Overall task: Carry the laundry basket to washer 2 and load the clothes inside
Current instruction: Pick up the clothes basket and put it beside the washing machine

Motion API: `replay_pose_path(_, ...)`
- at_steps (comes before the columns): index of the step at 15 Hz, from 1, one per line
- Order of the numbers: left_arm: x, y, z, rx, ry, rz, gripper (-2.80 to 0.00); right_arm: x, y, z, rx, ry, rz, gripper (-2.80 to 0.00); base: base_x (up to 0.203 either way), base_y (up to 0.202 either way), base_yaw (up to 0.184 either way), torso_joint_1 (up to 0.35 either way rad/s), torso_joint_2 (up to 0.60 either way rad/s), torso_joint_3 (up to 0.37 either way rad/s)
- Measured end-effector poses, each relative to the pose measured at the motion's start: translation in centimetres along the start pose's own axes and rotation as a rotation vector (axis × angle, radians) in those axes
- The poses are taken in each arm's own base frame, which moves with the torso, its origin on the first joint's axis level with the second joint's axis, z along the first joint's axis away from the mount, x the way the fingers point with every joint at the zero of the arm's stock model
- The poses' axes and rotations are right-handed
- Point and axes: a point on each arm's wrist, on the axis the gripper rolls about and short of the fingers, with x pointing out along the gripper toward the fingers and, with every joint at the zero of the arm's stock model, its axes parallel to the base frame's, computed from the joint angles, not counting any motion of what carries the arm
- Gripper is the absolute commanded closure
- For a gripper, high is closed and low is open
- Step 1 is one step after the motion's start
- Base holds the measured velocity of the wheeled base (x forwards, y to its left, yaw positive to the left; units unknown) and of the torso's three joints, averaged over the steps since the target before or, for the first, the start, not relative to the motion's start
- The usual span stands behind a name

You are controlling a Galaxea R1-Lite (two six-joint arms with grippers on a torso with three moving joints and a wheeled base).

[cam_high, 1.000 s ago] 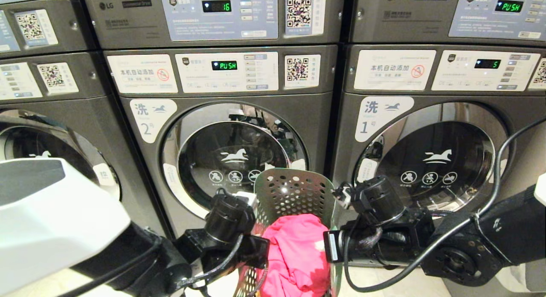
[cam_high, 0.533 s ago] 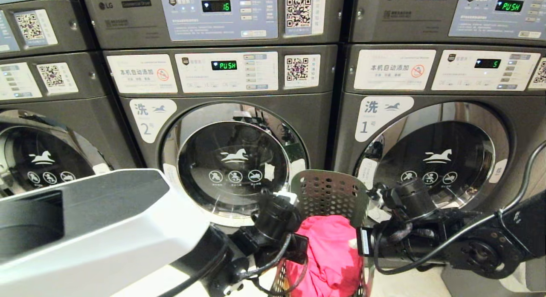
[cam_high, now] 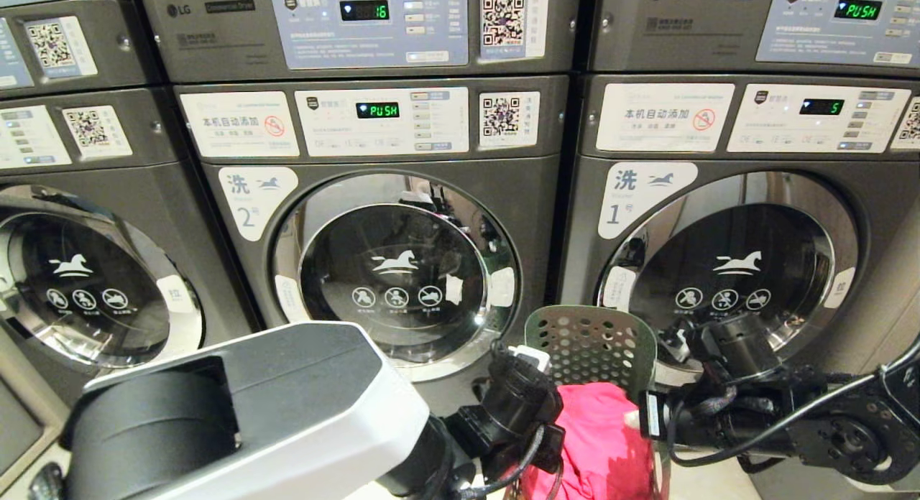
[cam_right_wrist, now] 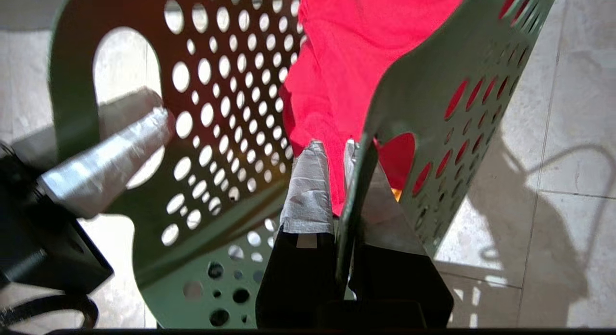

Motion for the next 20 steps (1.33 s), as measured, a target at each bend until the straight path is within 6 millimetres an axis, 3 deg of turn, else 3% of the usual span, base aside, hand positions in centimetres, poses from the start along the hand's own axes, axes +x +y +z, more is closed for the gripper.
replay_pose_path(7,1.6,-2.1,-0.4,0.022,-0.008,-0.036,0.0,-0.3,-1.6,-0.8,0.027,-0.001,-0.071,0.0,0.0,0.0,0.0,0.002,0.0,-0.074)
replay_pose_path(14,1.7,-3.2,1.0,0.02,-0.061,-0.044,0.0,-1.0,-2.6,0.1,0.014,-0.057,-0.126,0.0,0.0,0.0,0.0,0.0,0.0,-0.193)
replay_pose_path(20,1.4,-5.6,2.0,0.037,-0.078,-0.083,0.0,-1.8,-4.6,1.1,0.011,-0.094,-0.176,0.0,0.0,0.0,0.0,0.006,0.0,-0.197)
